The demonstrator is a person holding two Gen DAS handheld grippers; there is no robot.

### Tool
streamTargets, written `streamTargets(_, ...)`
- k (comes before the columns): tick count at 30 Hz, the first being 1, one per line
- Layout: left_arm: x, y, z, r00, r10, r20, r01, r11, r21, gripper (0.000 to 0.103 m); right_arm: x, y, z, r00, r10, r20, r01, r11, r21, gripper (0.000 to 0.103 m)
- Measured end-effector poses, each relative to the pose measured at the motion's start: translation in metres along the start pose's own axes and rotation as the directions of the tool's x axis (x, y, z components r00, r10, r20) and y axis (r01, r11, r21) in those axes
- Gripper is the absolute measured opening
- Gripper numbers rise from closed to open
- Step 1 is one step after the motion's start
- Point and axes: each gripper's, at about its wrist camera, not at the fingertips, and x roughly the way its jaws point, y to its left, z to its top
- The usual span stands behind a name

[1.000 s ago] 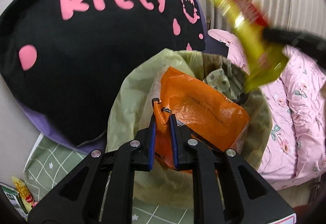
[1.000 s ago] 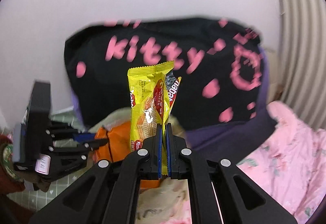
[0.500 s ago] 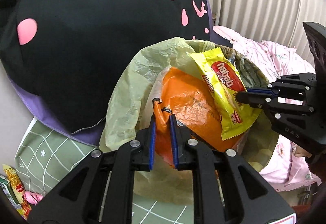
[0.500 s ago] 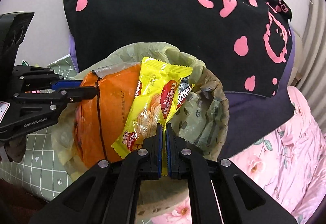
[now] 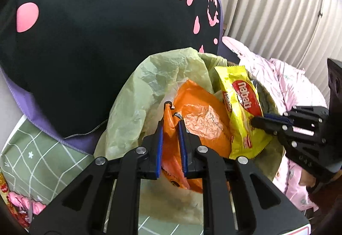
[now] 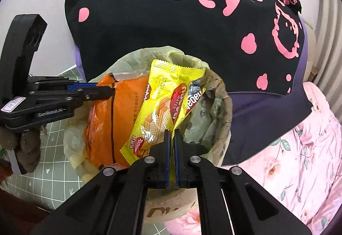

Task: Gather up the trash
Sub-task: 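Carry both wrappers into the yellow trash bag and open both tools, then move both tools back over the remaining wrappers on the table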

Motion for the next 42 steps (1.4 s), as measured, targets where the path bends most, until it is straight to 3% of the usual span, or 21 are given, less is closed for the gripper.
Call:
streamTargets(10, -0.003, 0.002, -0.015, 0.998, 0.047, -0.051, -0.046, 0.998, 0.030, 0.014, 0.006, 0.010, 0.002, 1.000, -0.001, -0.018, 0.001, 1.000, -0.010, 0.005)
streamTargets(16, -0.014, 0.014, -0.015, 0.998, -0.053, -0.027, 0.051, 0.998, -0.045, 0.016, 0.005, 0.012, -0.001, 1.000, -0.008, -0.008, 0.008, 1.000, 0.017, 0.005)
streamTargets(19, -0.020, 0.020, -0.013, 0.997, -0.074, -0.012, 0.073, 0.994, -0.080, 0.023, 0.001, 0.010, -0.002, 1.000, -0.019, 0.011, 0.019, 0.999, 0.042, 0.006)
streamTargets(21, -0.028, 0.026, -0.014, 0.997, -0.073, 0.011, 0.074, 0.991, -0.116, 0.034, -0.003, 0.009, -0.003, 0.999, -0.032, 0.027, 0.031, 0.998, 0.050, 0.007)
streamTargets(22, -0.032, 0.029, -0.014, 0.997, -0.072, 0.023, 0.074, 0.988, -0.136, 0.036, -0.004, 0.009, -0.003, 0.999, -0.042, 0.034, 0.041, 0.998, 0.050, 0.012)
streamTargets(23, -0.039, 0.033, -0.015, 0.997, -0.069, 0.042, 0.075, 0.984, -0.162, 0.038, -0.007, 0.008, -0.003, 0.998, -0.053, 0.041, 0.051, 0.997, 0.053, 0.024)
streamTargets(25, -0.055, 0.041, -0.019, 0.993, -0.059, 0.100, 0.079, 0.974, -0.213, 0.039, -0.013, 0.008, -0.002, 0.996, -0.054, 0.065, 0.050, 0.996, 0.068, 0.031)
streamTargets(30, -0.094, 0.062, -0.038, 0.977, 0.060, 0.205, -0.007, 0.969, -0.249, 0.043, -0.025, 0.018, 0.006, 0.991, -0.062, 0.122, 0.053, 0.996, 0.076, 0.031)
streamTargets(35, -0.120, 0.092, -0.073, 0.959, 0.180, 0.218, -0.110, 0.948, -0.299, 0.043, -0.034, 0.046, 0.021, 0.980, 0.001, 0.201, -0.014, 0.998, 0.064, 0.033)
streamTargets(39, -0.153, 0.132, -0.113, 0.926, 0.311, 0.212, -0.215, 0.900, -0.379, 0.043, -0.035, 0.077, 0.031, 0.961, 0.082, 0.265, -0.095, 0.995, 0.037, 0.046)
streamTargets(42, -0.181, 0.164, -0.145, 0.886, 0.418, 0.200, -0.297, 0.845, -0.445, 0.043, -0.030, 0.101, 0.038, 0.947, 0.170, 0.274, -0.178, 0.984, 0.002, 0.052)
